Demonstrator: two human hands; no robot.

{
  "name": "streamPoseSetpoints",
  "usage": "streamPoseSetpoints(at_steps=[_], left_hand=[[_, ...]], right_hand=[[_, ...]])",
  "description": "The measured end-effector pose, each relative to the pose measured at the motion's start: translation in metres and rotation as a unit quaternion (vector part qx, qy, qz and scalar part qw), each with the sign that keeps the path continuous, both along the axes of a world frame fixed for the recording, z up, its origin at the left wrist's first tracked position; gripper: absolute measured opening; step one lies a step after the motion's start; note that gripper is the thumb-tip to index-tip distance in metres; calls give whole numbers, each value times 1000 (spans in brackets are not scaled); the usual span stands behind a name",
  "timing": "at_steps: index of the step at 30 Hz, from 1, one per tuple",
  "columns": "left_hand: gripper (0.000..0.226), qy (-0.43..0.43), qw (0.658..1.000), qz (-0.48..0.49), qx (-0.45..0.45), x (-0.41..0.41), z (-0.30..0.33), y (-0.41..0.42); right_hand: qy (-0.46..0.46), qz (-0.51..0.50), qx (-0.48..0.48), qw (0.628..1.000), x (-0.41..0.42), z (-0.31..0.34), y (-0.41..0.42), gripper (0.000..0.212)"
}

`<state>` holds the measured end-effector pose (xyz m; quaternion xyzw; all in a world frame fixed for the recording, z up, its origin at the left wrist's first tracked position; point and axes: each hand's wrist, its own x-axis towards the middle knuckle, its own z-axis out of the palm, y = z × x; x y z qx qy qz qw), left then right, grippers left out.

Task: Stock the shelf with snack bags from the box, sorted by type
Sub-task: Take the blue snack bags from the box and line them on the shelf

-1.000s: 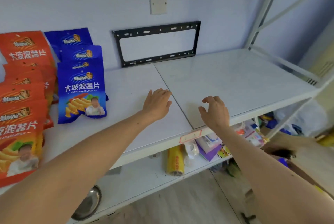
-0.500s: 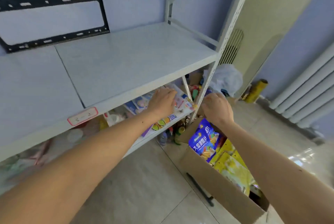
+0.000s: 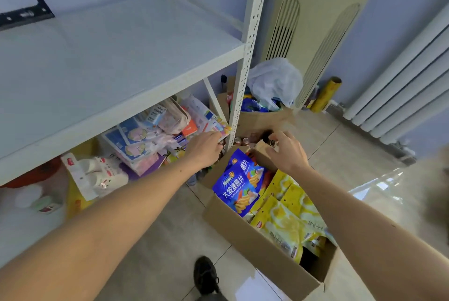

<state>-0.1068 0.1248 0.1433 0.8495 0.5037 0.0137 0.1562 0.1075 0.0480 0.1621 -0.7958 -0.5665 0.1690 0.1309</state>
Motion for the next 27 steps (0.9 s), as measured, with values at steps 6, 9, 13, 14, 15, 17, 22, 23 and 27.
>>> streamPoseSetpoints(at_steps=[6,9,13,14,15,17,22,23,27], left_hand=[[38,32,997,41,-56,25,-58,17],[40,41,993,74,-86,28,-92,13],[42,30,979,146,-140,29,-145,3],[43,25,973,166,-157,29,-158,1],[44,24,969,180,-169,31,-171,1],[47,33,963,200,-177,33,-194,1],[55,70,957,213,-184,38,-248,10],[56,73,955,215,-191,40,-259,11],[58,77,953,219,-197,43,-297,15]], right_hand=[[9,45,-53,998,41,-52,41,35],[3,86,-83,993,56,-82,63,38],[3,134,-129,982,69,-131,91,39],[2,143,-141,980,71,-144,96,40],[-2,153,-151,977,72,-157,101,42],[2,168,-169,971,75,-184,110,48],[30,187,-214,958,78,-254,127,75],[35,188,-219,957,78,-267,130,81],[54,173,-234,955,80,-309,141,95]])
